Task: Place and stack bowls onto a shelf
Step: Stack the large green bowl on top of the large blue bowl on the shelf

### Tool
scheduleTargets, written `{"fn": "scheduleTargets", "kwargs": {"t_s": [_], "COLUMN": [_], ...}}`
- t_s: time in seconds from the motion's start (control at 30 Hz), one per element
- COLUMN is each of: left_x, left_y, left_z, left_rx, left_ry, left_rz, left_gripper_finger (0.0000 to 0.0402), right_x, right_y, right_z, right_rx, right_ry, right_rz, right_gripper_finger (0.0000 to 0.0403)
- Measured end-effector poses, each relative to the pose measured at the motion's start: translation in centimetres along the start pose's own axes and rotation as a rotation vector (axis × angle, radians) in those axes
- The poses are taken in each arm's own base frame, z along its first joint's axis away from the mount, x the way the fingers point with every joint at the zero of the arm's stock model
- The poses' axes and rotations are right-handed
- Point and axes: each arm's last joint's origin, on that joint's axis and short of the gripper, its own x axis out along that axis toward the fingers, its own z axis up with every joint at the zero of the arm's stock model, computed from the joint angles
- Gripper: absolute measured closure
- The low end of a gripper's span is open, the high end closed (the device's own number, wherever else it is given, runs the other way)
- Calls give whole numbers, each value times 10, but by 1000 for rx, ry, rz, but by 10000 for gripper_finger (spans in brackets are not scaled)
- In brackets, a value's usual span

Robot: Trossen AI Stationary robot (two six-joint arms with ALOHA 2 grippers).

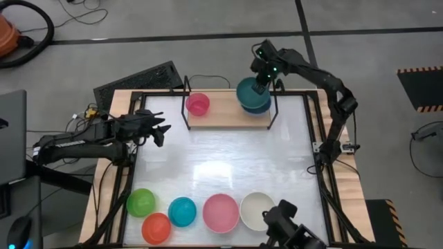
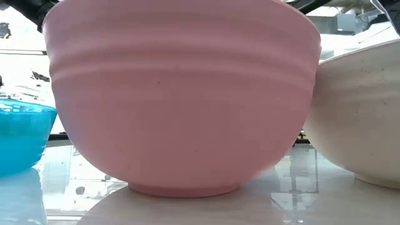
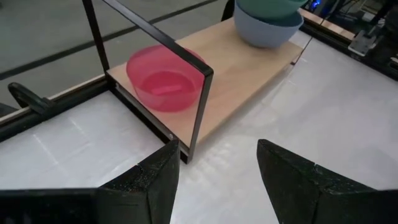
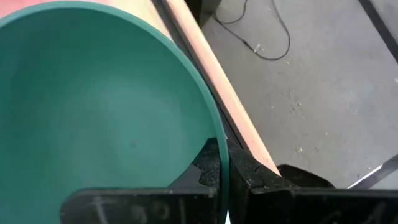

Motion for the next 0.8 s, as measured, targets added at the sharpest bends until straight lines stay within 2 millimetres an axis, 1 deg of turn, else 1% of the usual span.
{"fn": "scheduleTargets", "kwargs": {"t_s": [0.2, 0.3, 0.37, 0.47, 0.53, 0.8], "left_x": [1, 1, 1, 1, 1, 1], "left_y": [1, 1, 2, 1, 1, 2], "left_z": [-3, -4, -4, -4, -4, -4], "left_rx": [-2, -5, -7, -7, -7, -7], "left_ry": [29, 42, 43, 43, 42, 41], "left_rz": [13, 18, 18, 18, 19, 21], "left_gripper_finger": [203, 203, 203, 203, 203, 203], "right_x": [-5, -5, 0, 3, 6, 35], "right_y": [-4, -7, -7, -11, -8, -10], "right_z": [3, -2, -1, -3, -1, -7], "right_rx": [-44, -65, -74, -66, -74, -66], "right_ry": [64, 101, 103, 121, 119, 222], "right_rz": [20, 31, 34, 38, 43, 83], "right_gripper_finger": [378, 378, 378, 378, 378, 378]}}
